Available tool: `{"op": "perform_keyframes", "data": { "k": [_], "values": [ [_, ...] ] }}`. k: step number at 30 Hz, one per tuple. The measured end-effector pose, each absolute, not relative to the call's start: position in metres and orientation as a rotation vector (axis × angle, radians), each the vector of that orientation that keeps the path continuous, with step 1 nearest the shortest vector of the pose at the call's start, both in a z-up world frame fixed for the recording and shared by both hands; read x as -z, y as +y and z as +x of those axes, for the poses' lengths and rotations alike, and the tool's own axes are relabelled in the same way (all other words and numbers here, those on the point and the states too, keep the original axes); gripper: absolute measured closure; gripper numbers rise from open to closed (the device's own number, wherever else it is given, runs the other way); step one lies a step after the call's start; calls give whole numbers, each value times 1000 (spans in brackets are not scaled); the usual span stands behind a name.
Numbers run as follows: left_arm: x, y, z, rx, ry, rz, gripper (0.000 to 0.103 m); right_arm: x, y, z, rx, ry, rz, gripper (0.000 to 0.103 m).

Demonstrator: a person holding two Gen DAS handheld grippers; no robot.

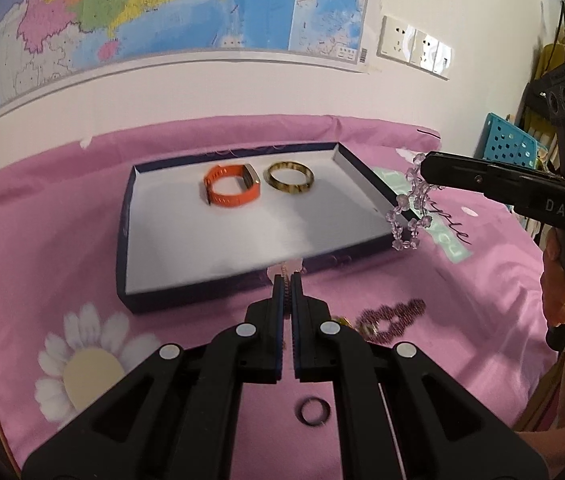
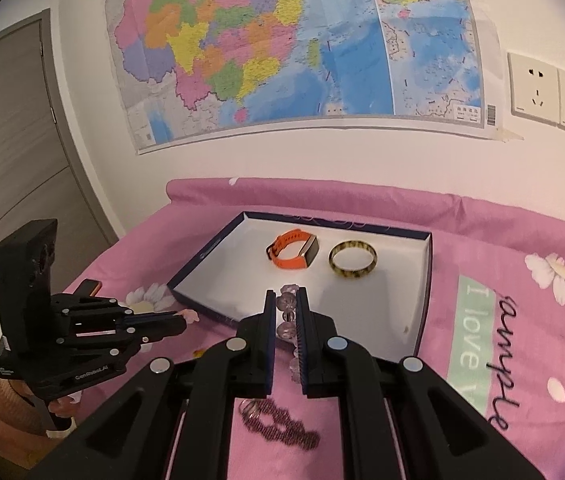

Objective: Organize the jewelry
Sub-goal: 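Carry pendant and bracelet into the box and open both tools to release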

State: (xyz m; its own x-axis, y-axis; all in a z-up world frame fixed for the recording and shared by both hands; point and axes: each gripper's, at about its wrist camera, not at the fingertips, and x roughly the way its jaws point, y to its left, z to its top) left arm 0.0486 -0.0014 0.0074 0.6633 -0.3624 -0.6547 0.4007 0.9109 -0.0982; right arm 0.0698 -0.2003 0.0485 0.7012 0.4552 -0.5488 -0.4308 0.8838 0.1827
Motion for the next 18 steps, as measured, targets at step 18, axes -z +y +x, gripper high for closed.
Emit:
{"op": "perform_keyframes", "data": {
  "k": [18],
  "values": [
    [-4, -2, 122, 376, 739, 69, 99, -29, -187, 151, -436, 675, 24, 95]
  ]
}}
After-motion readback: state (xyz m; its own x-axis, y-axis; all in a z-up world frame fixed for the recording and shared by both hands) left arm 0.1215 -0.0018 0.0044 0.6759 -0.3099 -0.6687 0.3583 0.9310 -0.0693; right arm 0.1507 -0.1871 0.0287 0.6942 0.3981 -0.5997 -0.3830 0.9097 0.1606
